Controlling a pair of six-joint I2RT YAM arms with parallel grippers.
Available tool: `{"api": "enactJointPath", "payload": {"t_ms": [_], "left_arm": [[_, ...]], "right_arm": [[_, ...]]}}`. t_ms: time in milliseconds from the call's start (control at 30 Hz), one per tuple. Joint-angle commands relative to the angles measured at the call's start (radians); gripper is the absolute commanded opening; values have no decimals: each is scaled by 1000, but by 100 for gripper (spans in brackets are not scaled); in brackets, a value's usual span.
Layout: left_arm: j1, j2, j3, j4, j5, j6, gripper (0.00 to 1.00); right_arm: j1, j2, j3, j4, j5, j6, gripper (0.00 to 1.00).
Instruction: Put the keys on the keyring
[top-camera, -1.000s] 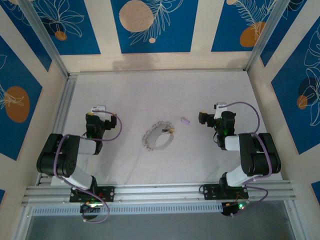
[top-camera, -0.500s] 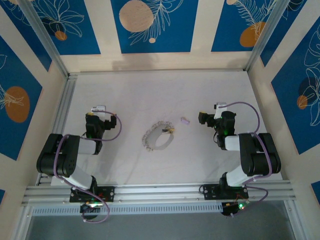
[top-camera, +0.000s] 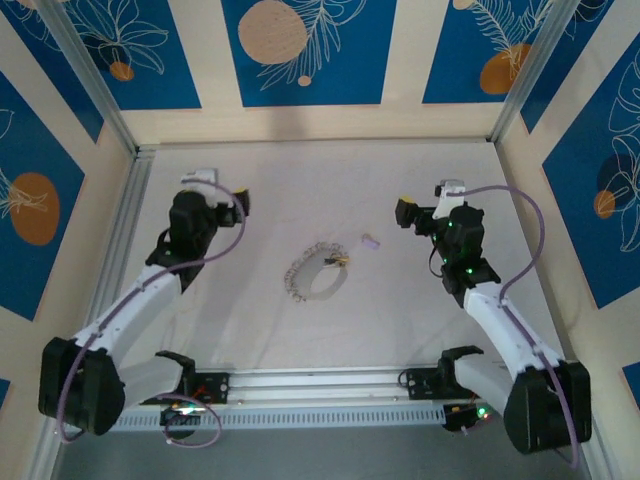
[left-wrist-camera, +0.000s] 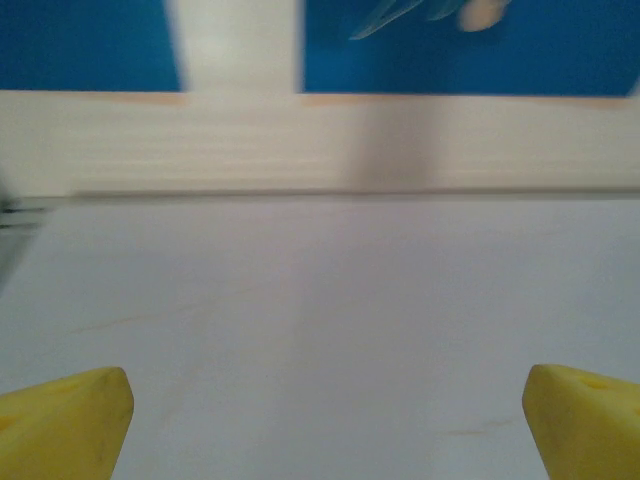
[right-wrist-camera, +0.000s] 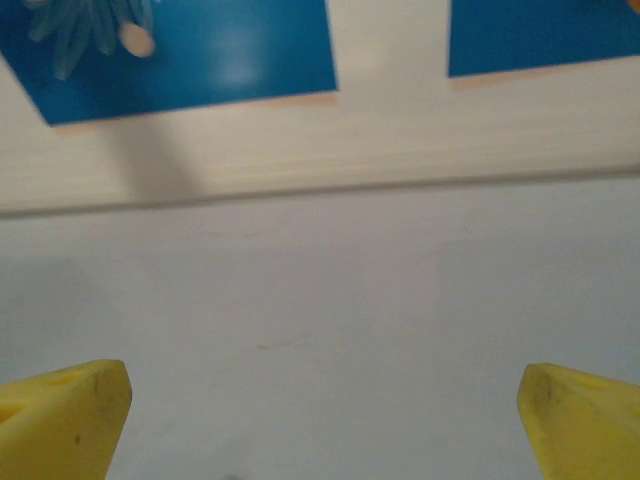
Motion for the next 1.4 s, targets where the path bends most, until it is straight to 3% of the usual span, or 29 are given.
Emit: {"api": "enactJointPath", "payload": {"t_ms": [0,67,267,467,667,800,967,1067,1267,1367], "left_arm": [[-114,90,128,-450,225,-156,100],[-171,140,176,-520,284,-162,100],[-236,137,180,-680,286,-171,100],[-312,49,26,-683,314,-256,79],[-501,64,34,-736,198,-272,66],[-495,58,35,-812,116,-244,56],[-395,-14,-41,-713,240,-304,56],[-329,-46,-83,-644,327,-341,56],[-236,-126,-129,-610,352,-368,59],[-183,-161,-146,-603,375,-371,59]], "right_arm": [[51,-39,55,-368,-97,116,99],[90,-45,74,-455,-179,142,99],[203,-24,71,-578,-349,172,99],[360,-43,-13,-567,-419,170,98],[370,-67,-106,-472,-464,225,94],[404,-65,-155,-392,-486,224,91],[583,42,-108,-336,-323,114,68],[629,173,-42,-310,-261,56,63],[712,380,64,-236,-146,-15,49],[765,495,143,-240,-97,-51,49]]}}
